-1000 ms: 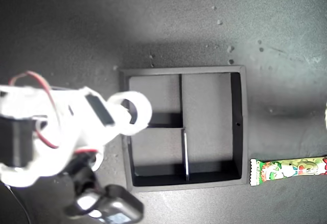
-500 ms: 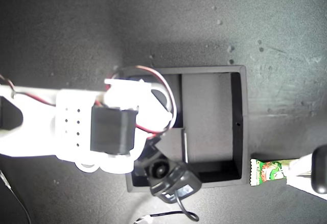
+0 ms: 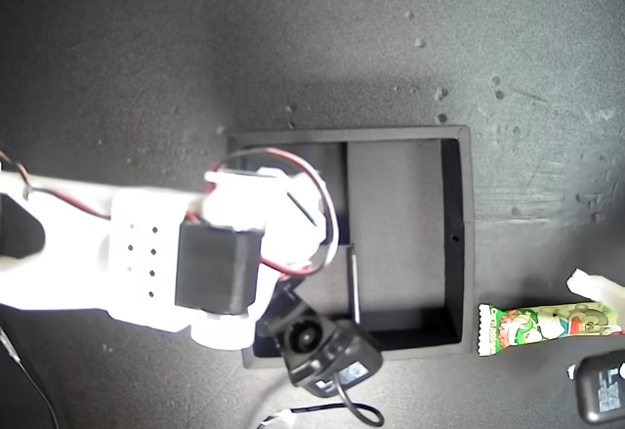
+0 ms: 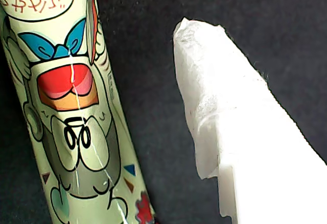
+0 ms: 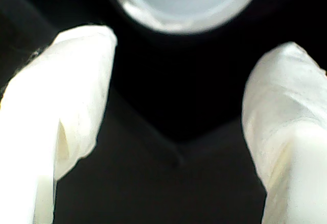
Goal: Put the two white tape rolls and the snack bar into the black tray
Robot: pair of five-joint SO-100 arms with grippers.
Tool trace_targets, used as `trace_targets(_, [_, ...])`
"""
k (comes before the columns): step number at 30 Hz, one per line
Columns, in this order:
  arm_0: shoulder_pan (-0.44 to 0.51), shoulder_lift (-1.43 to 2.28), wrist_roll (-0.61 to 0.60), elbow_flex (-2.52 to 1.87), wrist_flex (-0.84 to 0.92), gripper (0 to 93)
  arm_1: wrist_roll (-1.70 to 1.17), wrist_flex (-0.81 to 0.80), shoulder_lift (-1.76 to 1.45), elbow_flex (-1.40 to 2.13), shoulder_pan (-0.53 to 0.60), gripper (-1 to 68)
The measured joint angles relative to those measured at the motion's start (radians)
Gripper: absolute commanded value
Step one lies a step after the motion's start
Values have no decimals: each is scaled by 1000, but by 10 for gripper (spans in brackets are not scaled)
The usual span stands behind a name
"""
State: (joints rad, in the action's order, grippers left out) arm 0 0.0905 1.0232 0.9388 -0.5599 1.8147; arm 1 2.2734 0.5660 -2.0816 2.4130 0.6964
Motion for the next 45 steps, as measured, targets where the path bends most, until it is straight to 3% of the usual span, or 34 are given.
trace_targets(7, [-20, 566, 181, -377, 2, 183, 2, -130, 34, 110, 20, 328])
trace_targets(10, [38, 793, 296, -560, -3, 185, 2, -143, 66, 118, 17, 271])
trace_targets(14, [227, 916, 442, -776, -121, 184, -11, -153, 72, 156, 17, 5])
trace_targets(17, [364, 910, 534, -919, -224, 184, -11, -173, 71, 189, 2, -3])
trace_targets(21, [453, 904, 614, -1071, -327, 185, -2, -176, 8, 238, -15, -4])
trace_targets(26, [495, 913, 658, -1247, -443, 185, 115, -138, -241, 373, -43, -5])
trace_targets(34, [538, 927, 676, -1390, -560, 183, 216, 169, -483, 314, -215, -5])
trace_targets(41, [540, 911, 595, -1382, -566, 185, 456, 242, -534, 321, -245, -6])
trace_targets(45, [529, 867, 551, -1379, -566, 188, 330, 259, -551, 322, -318, -7])
